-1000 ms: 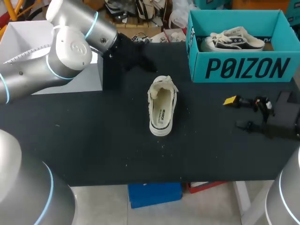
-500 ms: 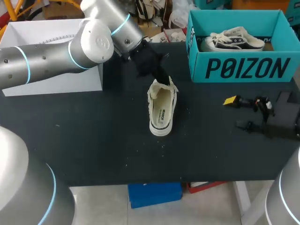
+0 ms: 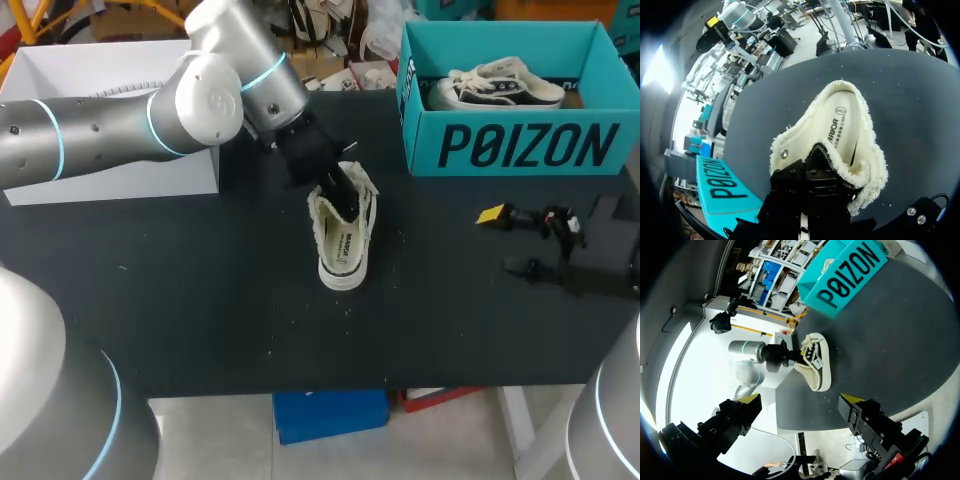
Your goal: Take the shoe out of the shoebox, open the shoe tongue, remove and reinsert the insole, then place the shoe into the shoebox
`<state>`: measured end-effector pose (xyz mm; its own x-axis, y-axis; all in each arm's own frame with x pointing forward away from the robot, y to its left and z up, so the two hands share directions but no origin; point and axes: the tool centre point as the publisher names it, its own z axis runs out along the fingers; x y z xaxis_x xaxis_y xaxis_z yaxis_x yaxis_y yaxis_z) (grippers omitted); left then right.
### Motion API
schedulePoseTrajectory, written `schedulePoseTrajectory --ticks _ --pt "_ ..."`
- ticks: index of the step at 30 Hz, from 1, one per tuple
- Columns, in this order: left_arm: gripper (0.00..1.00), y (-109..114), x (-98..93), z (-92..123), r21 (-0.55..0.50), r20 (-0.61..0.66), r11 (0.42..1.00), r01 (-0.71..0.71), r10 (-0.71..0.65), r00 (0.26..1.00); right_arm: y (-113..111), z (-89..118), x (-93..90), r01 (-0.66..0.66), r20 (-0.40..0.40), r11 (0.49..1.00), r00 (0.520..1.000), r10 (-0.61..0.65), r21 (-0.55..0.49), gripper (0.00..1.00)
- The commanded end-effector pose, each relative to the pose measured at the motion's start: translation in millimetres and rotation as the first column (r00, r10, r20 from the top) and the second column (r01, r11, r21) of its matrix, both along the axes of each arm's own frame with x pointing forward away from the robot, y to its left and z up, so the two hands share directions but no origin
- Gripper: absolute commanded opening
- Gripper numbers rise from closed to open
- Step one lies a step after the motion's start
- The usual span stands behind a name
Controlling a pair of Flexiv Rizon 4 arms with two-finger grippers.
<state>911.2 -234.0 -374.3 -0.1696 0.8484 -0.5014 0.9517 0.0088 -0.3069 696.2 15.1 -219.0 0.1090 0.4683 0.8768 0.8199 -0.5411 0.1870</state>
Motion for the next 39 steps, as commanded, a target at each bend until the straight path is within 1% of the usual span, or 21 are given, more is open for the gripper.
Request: schedulePoseTrajectory --ticks 1,4,8,13,17,23,28,29,30,32,34,36,39 --pt "0.0 -1 -1.1 7 0.007 0.015 1.0 0.011 -0.012 1.0 1 0 1.1 0.0 -0.002 1.0 1.0 0.0 -0.001 1.0" --pt "0.0 -3 5.5 20 -0.001 0.043 1.0 0.017 -0.017 0.999 1 0 1.1 0.0 -0.002 1.0 1.0 0.0 -0.001 1.0" --pt "0.0 -3 12.2 44 -0.014 0.085 1.0 0.019 -0.018 0.996 1 0 1.1 0.0 -0.002 1.0 1.0 0.0 -0.001 1.0" --pt "0.0 7 14.9 63 -0.001 0.144 1.0 0.027 -0.026 0.989 1 0 1.1 0.0 -0.002 1.0 1.0 0.0 -0.001 1.0" --pt "0.0 18 12.2 61 0.036 0.156 0.999 0.032 -0.037 0.987 1 0 1.1 0.0 -0.002 1.0 1.0 0.0 -0.001 1.0" --pt "0.0 23 1.0 49 0.059 0.131 0.997 0.04 -0.047 0.99 1 0 1.1 0.0 -0.002 1.0 1.0 0.0 -0.001 1.0" --pt "0.0 35 -6.1 51 0.085 0.137 0.995 0.044 -0.055 0.989 1 0 1.1 0.0 -0.002 1.0 1.0 0.0 -0.001 1.0" --pt "0.11 39 -6.6 52 0.088 0.139 0.995 0.043 -0.055 0.989 1 0 1.1 0.0 -0.002 1.0 1.0 0.0 -0.001 1.0" --pt "0.17 42 -6.9 53 0.091 0.142 0.995 0.039 -0.052 0.989 1 0 1.1 0.0 -0.002 1.0 1.0 0.0 -0.001 1.0" --pt "0.2 49 -7.0 58 0.09 0.144 0.996 0.027 -0.04 0.989 1 0 1.1 0.0 -0.002 1.0 1.0 0.0 -0.001 1.0" --pt "0.29 55 -6.7 64 0.087 0.152 0.996 0.017 -0.03 0.988 1 0 1.1 0.0 -0.002 1.0 1.0 0.0 -0.001 1.0" --pt "0.3 60 -7.6 71 0.084 0.156 0.996 0.015 -0.028 0.987 1 0 1.1 0.0 -0.002 1.0 1.0 0.0 -0.001 1.0" --pt "0.46 67 -8.4 79 0.094 0.163 0.995 0.031 -0.046 0.986 1 0 1.1 0.0 -0.002 1.0 1.0 0.0 -0.001 1.0"
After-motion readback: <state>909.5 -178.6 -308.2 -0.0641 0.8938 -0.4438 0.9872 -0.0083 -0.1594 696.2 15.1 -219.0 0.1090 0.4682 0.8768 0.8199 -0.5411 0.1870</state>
